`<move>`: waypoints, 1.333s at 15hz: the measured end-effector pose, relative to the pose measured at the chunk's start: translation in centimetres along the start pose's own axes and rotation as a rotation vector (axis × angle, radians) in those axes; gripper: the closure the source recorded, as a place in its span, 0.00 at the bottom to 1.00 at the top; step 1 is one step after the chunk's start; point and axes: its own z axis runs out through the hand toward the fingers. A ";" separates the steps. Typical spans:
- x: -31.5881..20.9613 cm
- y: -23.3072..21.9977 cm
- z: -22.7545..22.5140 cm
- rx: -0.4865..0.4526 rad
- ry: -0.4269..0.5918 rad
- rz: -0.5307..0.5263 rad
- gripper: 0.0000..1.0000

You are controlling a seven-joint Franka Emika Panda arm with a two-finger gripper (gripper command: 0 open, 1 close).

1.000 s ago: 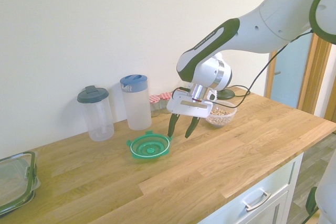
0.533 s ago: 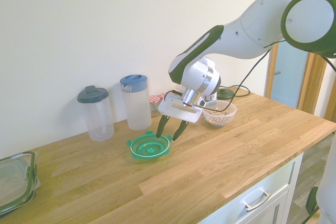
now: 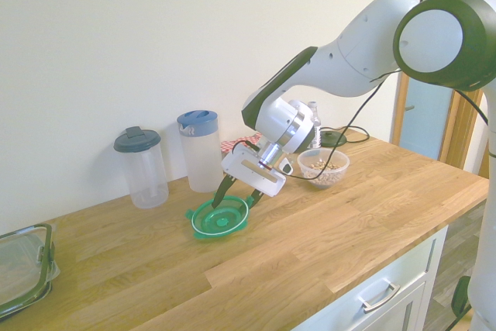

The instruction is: Cover the lid of food container

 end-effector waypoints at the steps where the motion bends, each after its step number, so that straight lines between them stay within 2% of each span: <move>1: 0.1 0.1 0.0 0.005 -0.003 0.004 1.00; 20: 2.3 2.3 0.8 0.040 -0.028 0.028 1.00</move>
